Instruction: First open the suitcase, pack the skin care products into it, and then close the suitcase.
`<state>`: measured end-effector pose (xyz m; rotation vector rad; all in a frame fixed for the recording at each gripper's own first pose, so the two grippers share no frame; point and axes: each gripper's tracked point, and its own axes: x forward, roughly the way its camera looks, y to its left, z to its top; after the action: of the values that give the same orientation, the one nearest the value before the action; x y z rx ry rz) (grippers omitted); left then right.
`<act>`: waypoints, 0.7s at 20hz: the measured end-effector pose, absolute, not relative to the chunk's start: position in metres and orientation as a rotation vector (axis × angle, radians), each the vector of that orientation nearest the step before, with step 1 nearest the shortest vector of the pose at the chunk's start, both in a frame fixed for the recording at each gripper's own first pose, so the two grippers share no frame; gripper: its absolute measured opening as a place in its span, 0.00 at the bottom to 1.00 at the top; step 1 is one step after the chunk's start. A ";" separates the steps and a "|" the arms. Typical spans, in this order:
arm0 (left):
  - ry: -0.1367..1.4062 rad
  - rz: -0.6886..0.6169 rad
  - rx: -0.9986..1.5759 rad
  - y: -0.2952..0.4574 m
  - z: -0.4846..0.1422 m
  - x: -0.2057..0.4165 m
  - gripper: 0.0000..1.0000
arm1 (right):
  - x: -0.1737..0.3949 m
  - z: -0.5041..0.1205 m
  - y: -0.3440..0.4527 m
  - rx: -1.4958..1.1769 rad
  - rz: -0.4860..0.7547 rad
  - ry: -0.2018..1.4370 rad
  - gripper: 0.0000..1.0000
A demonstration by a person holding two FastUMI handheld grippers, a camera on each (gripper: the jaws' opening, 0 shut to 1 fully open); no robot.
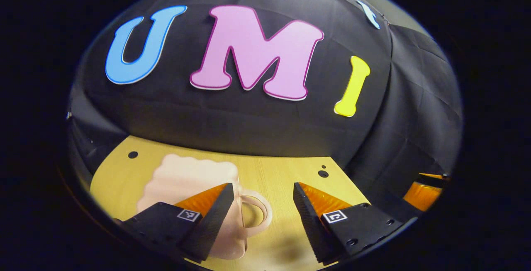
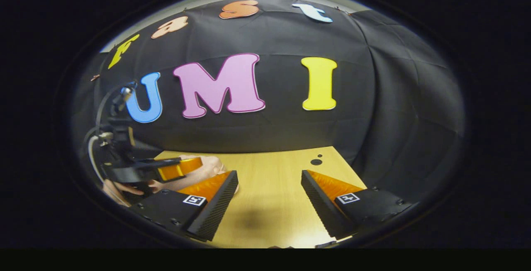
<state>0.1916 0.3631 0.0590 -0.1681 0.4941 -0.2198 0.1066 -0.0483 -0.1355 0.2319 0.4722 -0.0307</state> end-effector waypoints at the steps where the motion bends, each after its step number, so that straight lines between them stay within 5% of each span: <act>1: 0.459 -0.211 -0.148 0.373 0.081 0.181 0.92 | 0.108 -0.130 -0.041 0.231 -0.014 0.465 0.98; 6: 0.266 -0.132 -0.075 0.410 0.176 0.125 0.96 | 0.104 -0.075 -0.012 0.198 0.030 0.346 0.98; 14: 0.151 -0.059 0.037 0.457 0.213 0.038 0.96 | 0.055 -0.031 0.003 0.231 -0.023 0.245 0.97</act>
<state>0.0383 0.4566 0.2134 0.0370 0.1507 -0.0585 0.0550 0.0031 -0.0306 0.2308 0.2449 -0.0231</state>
